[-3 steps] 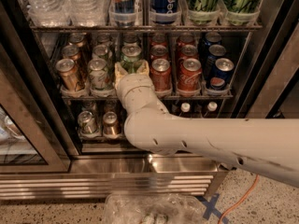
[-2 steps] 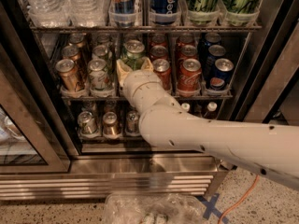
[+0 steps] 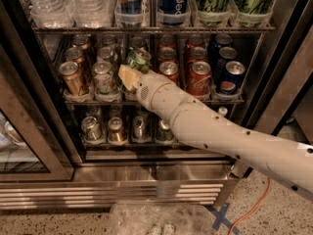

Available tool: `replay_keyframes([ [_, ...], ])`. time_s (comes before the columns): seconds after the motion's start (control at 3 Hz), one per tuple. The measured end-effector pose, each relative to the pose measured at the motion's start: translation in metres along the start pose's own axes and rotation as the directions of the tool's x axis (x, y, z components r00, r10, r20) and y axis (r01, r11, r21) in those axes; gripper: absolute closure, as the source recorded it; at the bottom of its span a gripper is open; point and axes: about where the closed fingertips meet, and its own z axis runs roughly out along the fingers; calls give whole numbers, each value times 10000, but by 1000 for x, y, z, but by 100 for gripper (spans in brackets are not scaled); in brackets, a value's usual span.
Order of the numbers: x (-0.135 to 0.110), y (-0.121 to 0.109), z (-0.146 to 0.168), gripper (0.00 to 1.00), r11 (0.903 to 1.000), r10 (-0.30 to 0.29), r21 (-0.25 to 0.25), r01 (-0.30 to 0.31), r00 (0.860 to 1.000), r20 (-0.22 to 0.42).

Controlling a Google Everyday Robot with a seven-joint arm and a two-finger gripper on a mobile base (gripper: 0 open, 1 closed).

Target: Pick green can from middle shelf of fridge

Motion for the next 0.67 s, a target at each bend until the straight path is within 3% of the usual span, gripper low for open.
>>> replay_keyframes([
  [0.33, -13, -34, -32, 100, 9954, 453, -841, -450, 9990, 13],
  [0.67, -16, -42, -79, 100, 9807, -1432, -1322, 1440, 9896, 151],
])
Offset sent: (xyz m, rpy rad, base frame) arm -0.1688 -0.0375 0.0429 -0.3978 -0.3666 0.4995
